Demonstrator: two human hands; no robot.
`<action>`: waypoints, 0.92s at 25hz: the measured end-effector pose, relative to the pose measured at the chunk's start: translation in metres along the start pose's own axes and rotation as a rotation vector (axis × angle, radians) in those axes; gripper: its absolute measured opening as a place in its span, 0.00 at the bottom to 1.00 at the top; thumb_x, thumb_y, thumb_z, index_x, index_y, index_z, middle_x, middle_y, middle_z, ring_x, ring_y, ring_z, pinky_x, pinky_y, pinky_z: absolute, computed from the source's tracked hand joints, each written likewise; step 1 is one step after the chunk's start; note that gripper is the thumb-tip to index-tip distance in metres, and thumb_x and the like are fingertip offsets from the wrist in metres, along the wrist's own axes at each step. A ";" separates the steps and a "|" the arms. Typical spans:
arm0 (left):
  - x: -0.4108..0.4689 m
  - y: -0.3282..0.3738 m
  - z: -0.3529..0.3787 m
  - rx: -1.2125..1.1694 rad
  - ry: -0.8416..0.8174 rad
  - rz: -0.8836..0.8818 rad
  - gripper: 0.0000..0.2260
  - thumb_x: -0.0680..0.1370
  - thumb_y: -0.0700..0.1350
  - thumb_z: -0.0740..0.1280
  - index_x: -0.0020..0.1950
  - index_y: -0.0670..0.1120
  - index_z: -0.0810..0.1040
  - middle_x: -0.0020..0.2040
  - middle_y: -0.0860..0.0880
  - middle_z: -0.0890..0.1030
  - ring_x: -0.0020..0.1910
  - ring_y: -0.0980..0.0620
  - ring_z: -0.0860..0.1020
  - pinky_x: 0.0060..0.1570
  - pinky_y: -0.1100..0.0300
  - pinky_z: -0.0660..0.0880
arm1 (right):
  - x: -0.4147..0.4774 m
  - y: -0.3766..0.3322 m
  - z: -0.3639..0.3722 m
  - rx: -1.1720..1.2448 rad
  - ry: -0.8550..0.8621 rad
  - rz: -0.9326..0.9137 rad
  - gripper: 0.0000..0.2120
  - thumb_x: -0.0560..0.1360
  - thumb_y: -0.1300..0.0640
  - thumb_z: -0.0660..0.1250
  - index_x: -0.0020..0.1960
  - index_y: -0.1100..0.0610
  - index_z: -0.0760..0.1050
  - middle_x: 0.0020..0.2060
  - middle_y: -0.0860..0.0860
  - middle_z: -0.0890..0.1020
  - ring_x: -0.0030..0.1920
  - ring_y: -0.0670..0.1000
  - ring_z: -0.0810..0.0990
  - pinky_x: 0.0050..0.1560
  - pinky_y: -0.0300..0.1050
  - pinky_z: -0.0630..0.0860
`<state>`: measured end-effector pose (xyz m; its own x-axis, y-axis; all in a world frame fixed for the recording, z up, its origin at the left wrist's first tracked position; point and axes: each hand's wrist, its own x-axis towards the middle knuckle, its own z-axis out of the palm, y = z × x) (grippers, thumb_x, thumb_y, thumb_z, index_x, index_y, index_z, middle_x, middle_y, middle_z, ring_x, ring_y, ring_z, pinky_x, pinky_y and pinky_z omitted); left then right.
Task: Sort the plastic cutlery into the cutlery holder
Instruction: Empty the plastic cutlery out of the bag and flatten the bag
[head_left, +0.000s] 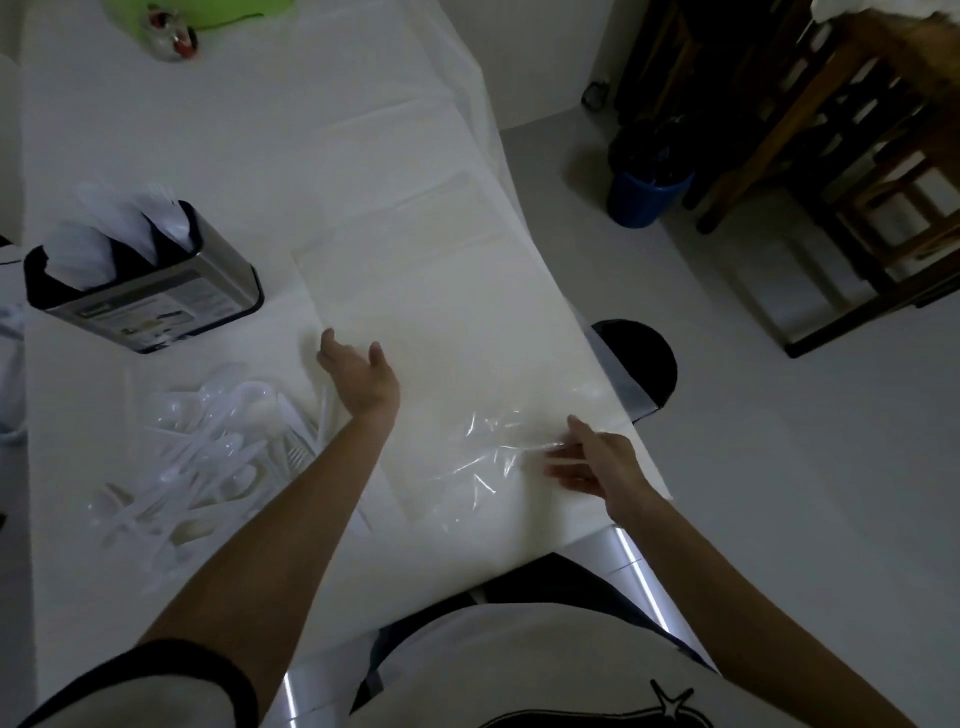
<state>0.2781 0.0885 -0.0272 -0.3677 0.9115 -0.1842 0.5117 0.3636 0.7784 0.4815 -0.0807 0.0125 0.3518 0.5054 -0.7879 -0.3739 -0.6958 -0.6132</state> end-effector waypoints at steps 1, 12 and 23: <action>-0.012 -0.004 0.001 0.146 0.011 0.131 0.24 0.78 0.46 0.63 0.72 0.39 0.62 0.67 0.36 0.68 0.64 0.40 0.71 0.60 0.47 0.69 | -0.001 0.002 0.001 -0.066 -0.005 -0.002 0.17 0.77 0.49 0.63 0.44 0.64 0.78 0.37 0.58 0.85 0.30 0.55 0.83 0.30 0.41 0.79; -0.132 -0.055 0.009 0.756 -0.483 0.912 0.45 0.70 0.74 0.48 0.78 0.47 0.49 0.78 0.42 0.44 0.77 0.41 0.40 0.72 0.40 0.36 | 0.014 -0.016 -0.022 -1.141 0.294 -1.090 0.10 0.76 0.52 0.64 0.41 0.57 0.76 0.36 0.52 0.81 0.36 0.52 0.79 0.32 0.42 0.73; -0.074 -0.082 -0.041 0.938 -0.742 1.077 0.38 0.71 0.57 0.57 0.78 0.49 0.46 0.78 0.44 0.42 0.77 0.41 0.40 0.73 0.40 0.41 | 0.080 0.001 -0.020 -1.630 0.046 -0.930 0.35 0.76 0.36 0.37 0.77 0.54 0.47 0.78 0.50 0.48 0.77 0.54 0.44 0.73 0.54 0.41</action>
<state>0.2317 -0.0167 -0.0532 0.7559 0.5944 -0.2744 0.6452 -0.7473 0.1588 0.5263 -0.0514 -0.0503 -0.0343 0.9653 -0.2590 0.9929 0.0033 -0.1193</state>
